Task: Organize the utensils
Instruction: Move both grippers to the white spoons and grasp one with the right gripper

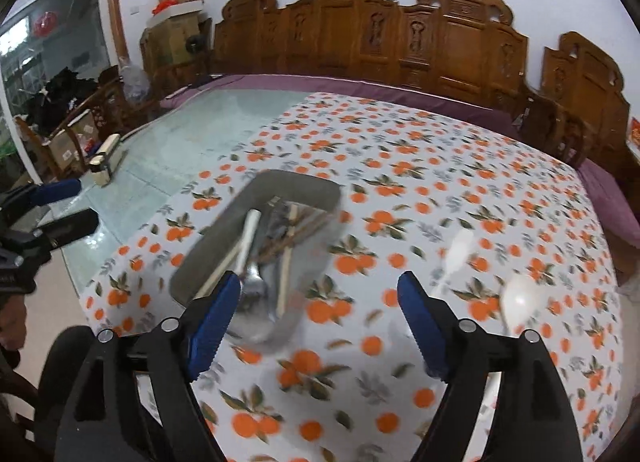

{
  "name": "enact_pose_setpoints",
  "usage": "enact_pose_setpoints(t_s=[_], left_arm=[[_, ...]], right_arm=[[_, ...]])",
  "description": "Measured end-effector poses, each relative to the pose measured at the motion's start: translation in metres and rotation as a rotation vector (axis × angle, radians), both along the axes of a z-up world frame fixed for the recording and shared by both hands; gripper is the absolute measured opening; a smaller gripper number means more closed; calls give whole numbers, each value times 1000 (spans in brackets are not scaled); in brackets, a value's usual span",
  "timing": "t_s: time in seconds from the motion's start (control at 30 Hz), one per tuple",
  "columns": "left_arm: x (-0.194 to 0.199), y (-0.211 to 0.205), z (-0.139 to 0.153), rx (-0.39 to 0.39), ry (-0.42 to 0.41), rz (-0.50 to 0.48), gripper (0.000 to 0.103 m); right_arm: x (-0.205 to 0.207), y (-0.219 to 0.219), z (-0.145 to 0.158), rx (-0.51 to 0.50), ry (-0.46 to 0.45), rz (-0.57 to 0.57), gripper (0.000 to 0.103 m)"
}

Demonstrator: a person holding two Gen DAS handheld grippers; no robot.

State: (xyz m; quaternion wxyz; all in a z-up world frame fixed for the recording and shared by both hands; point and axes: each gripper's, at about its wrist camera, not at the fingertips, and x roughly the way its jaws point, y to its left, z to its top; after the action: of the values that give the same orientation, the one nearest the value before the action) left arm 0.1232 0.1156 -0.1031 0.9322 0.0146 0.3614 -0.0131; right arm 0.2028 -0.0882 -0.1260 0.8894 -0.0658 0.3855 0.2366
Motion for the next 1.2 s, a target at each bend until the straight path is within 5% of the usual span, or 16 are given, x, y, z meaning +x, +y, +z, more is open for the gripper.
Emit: enact_pose_setpoints(t_s=[0.4,0.77,1.2], left_arm=[[-10,-50,8,6,-31,-89,95],[42,-108,5,5,37,-167,95],[115,-160,-19,-8,138,-225,95]], right_arm=[[-19,-92,-11,-47,14,-141,94],[29,-146,-47,-88,141,-181,94],[88,-151,-114,-160,300,-227,64]])
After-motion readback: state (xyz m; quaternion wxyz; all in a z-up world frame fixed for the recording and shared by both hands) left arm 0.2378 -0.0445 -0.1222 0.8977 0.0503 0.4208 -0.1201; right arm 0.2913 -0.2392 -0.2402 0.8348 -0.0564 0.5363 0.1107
